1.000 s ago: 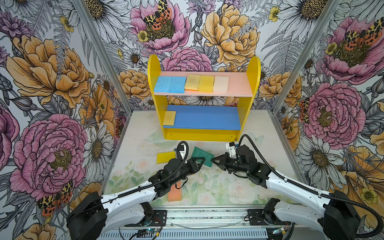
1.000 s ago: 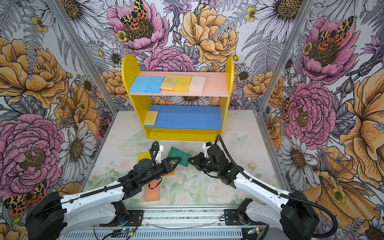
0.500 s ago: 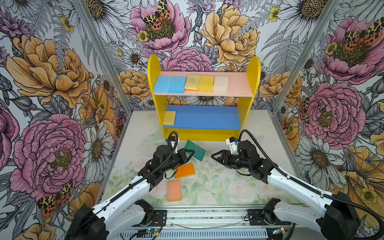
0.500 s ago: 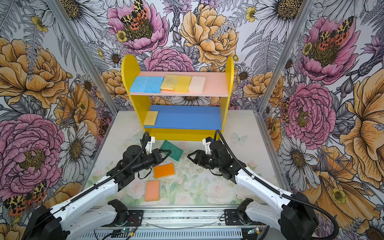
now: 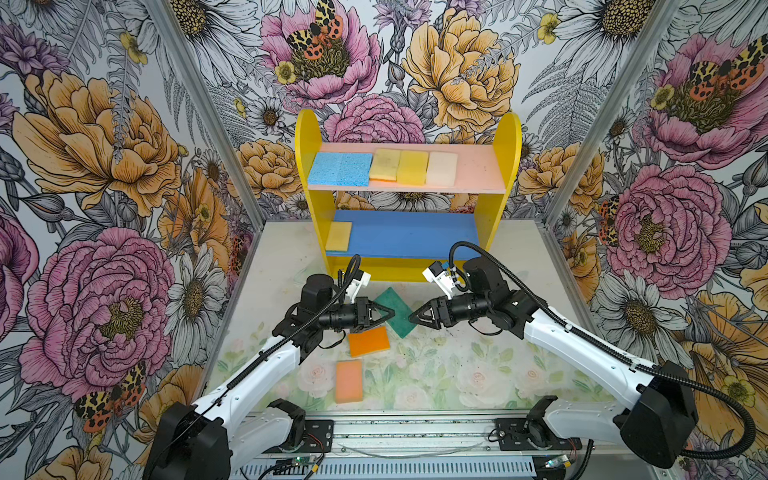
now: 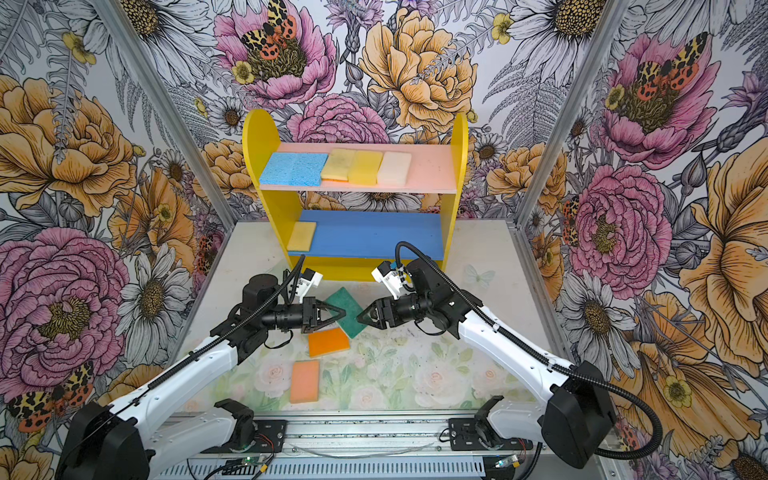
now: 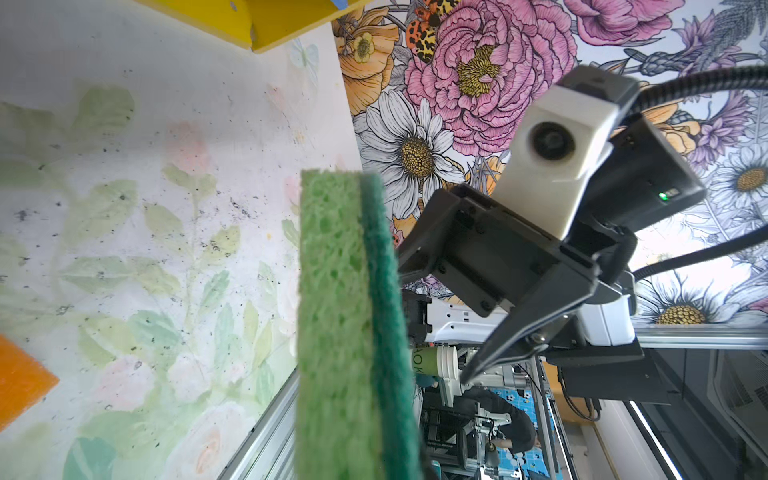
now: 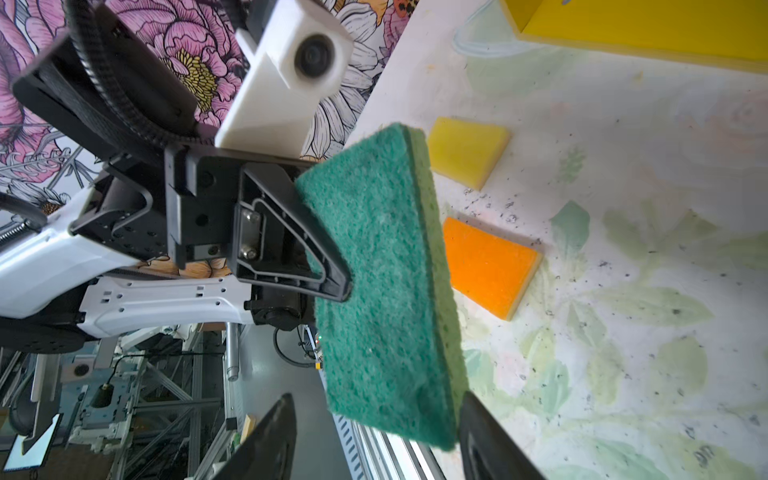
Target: Place and organize the cleaning sponges onto the shelf
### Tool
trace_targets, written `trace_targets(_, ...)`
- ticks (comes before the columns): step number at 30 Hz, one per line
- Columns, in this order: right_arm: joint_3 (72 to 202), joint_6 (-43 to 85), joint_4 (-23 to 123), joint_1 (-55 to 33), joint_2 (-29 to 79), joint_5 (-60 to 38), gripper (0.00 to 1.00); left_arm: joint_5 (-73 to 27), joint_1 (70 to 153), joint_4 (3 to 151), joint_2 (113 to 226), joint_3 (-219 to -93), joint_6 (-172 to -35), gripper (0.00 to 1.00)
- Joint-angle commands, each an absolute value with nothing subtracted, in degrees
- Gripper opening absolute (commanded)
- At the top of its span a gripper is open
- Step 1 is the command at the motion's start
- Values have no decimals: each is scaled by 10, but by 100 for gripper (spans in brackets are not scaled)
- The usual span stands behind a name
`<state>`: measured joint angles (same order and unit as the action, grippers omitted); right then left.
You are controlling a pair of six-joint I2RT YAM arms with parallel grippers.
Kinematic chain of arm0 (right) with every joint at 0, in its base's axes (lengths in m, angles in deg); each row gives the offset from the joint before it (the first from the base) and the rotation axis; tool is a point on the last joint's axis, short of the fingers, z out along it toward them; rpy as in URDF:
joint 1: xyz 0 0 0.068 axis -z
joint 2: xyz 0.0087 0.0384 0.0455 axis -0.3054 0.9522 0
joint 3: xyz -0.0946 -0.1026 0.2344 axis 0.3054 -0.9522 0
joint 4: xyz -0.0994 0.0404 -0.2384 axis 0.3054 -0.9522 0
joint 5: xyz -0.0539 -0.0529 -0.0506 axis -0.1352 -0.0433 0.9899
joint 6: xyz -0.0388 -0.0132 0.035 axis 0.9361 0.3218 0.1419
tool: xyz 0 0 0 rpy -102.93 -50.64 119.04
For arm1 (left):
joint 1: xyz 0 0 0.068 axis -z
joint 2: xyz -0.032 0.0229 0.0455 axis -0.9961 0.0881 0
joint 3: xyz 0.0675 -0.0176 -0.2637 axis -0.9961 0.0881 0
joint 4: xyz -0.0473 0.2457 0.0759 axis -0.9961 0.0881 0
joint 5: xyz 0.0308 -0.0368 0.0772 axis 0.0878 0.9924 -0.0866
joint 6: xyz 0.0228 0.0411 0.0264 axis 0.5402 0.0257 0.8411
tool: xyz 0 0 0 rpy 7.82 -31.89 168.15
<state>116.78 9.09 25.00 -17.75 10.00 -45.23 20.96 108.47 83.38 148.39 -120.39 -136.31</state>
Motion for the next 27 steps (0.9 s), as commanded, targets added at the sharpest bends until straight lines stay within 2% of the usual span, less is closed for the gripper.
trace_targets(1,1191,117,241,-172,101,-487,61,257,1074,824,1473,-1224,-1350,2)
trace_targets(6,1186,112,242,-173,103,-489,53,259,1068,819,1473,-1221,-1352,2)
trace_targets(12,1180,111,242,-176,100,-478,39,259,1069,813,1474,-1221,-1358,2)
trace_targets(18,1181,104,244,-178,102,-457,10,260,1069,812,1473,-1221,-1361,3)
trace_targets(20,1181,100,244,-178,101,-446,0,261,1068,812,1473,-1221,-1363,6)
trace_targets(23,1181,87,246,-179,99,-422,0,258,1062,816,1467,-1220,-1362,27)
trace_targets(25,1182,76,250,-179,96,-401,0,256,1057,826,1462,-1220,-1357,53)
trace_targets(27,1181,59,262,-179,93,-385,0,253,1050,840,1454,-1220,-1350,75)
